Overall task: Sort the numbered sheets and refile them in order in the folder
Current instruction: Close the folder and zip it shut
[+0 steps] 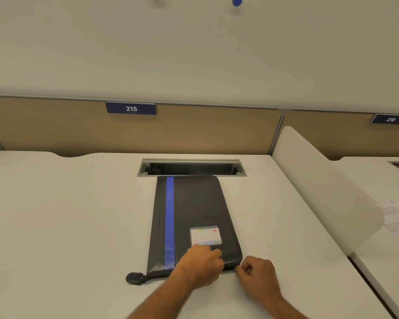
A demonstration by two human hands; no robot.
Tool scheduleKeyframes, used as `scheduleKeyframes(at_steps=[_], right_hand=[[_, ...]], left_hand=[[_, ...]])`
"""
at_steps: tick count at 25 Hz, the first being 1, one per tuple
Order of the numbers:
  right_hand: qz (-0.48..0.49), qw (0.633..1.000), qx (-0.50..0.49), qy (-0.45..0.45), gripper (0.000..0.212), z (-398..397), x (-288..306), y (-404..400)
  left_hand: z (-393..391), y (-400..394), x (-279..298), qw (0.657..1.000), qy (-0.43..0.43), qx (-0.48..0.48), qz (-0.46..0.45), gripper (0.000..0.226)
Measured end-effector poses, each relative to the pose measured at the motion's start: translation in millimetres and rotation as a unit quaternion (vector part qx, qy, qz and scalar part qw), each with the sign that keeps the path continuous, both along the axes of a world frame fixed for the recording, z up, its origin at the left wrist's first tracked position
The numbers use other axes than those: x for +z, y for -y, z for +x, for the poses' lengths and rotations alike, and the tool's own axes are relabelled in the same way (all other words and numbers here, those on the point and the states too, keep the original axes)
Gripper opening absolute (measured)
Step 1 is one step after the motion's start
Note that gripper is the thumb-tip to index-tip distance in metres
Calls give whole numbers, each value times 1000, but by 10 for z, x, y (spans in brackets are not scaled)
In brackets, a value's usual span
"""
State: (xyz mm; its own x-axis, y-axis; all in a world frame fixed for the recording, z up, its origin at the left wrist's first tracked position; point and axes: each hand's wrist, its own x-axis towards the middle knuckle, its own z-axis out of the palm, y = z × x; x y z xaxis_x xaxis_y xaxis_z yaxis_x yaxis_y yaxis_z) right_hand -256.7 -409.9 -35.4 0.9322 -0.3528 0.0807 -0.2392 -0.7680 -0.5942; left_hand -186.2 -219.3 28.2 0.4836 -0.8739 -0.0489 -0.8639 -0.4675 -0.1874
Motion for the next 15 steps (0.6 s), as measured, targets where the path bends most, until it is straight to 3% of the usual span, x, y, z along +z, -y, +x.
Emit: scheduleKeyframes(at_steps=[2,3,6,15], right_hand=[[-8,1000,-2,3,45,18,11,74],[-13,1000,0,5,45,32,27,106],[-35,999,11,7,44,101,72,196],[-99,994,4,-39,24,564,220,242]], left_hand=[[10,-43,-9,998,23,-50,40,11],[19,-52,-29,996,16,-62,58,18],[75,-71,-57,996,-3,-70,46,32],[158,-159,-45,987,-12,-151,56,19]])
